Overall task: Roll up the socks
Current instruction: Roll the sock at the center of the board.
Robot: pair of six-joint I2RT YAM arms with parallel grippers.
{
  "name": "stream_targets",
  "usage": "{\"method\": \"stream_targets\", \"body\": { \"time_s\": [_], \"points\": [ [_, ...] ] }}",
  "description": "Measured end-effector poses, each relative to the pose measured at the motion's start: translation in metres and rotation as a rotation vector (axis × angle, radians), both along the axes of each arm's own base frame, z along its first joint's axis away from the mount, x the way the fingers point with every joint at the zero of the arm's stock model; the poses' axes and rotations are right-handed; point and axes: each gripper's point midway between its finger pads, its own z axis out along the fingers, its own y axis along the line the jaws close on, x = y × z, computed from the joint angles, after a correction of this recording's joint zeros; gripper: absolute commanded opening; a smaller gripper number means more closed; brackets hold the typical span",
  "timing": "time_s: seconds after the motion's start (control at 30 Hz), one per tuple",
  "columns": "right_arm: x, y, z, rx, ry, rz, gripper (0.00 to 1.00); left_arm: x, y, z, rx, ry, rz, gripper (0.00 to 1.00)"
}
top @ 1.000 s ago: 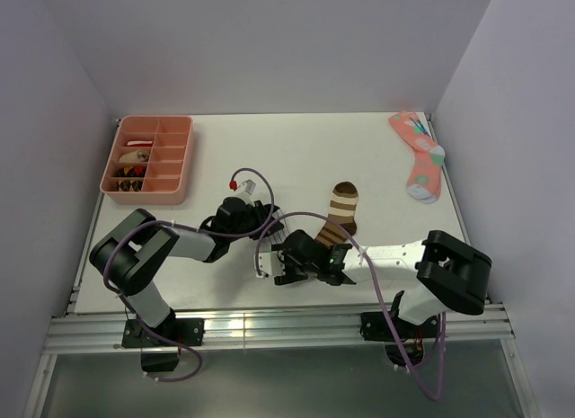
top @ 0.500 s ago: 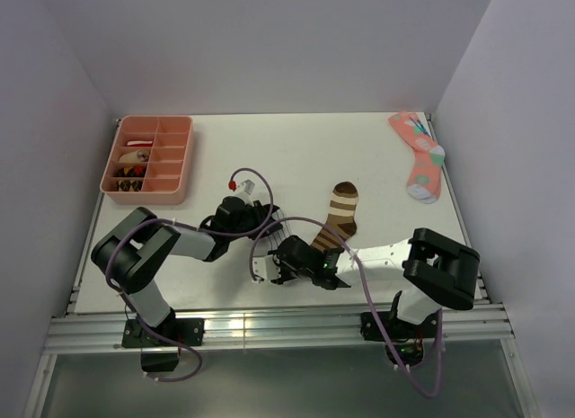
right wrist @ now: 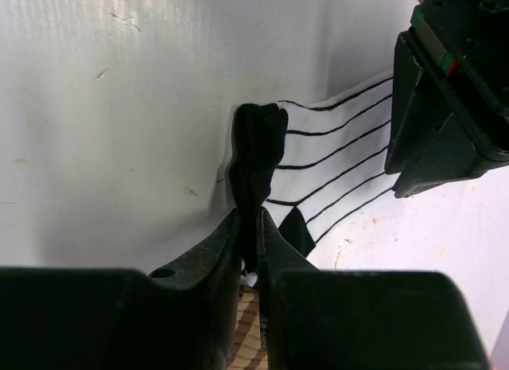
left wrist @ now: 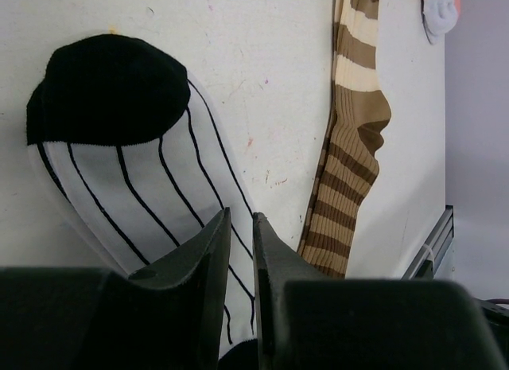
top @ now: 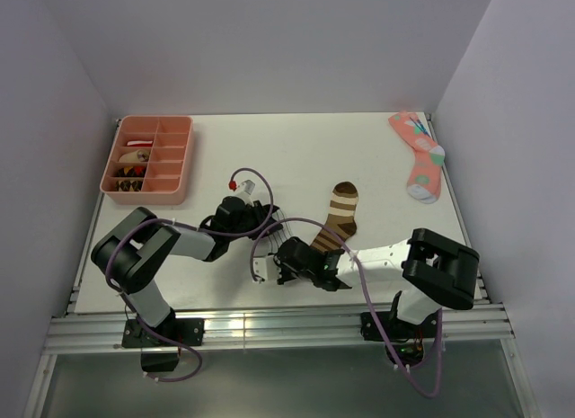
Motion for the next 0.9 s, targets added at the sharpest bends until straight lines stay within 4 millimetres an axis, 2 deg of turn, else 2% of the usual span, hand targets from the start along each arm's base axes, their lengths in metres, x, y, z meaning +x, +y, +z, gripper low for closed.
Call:
{"method": "stream_targets", "body": {
  "time_s": [0.23,0.4,0.5,0.57,0.67,0.8,0.9],
  "points": [
    [-0.003,0.005,0.008,0.028,0.121,-0.006,0.12,0.000,0.000,0.000,0.003,-0.002,-0.001,0.18],
    [0.021,0.023,0.047,0.120,0.262,-0.054,0.10,-0.001,0.002,-0.002,0.012,-0.008,-0.006,0.16],
    [0.036,0.034,0.062,0.153,0.346,-0.070,0.09,-0.004,0.006,-0.005,0.022,-0.010,-0.005,0.16],
    [0.039,0.035,0.061,0.148,0.411,-0.073,0.09,-0.004,0.013,-0.005,0.030,-0.015,0.016,0.17],
    [0.036,0.031,0.049,0.117,0.508,-0.079,0.08,-0.009,0.022,-0.003,0.036,-0.027,0.033,0.20],
    [0.022,0.017,0.025,0.042,0.624,-0.099,0.08,-0.008,0.026,0.017,0.022,-0.091,0.044,0.21],
    [0.015,0.017,0.023,0.035,0.660,-0.081,0.08,-0.006,0.029,0.025,0.025,-0.124,0.054,0.20]
  ]
}}
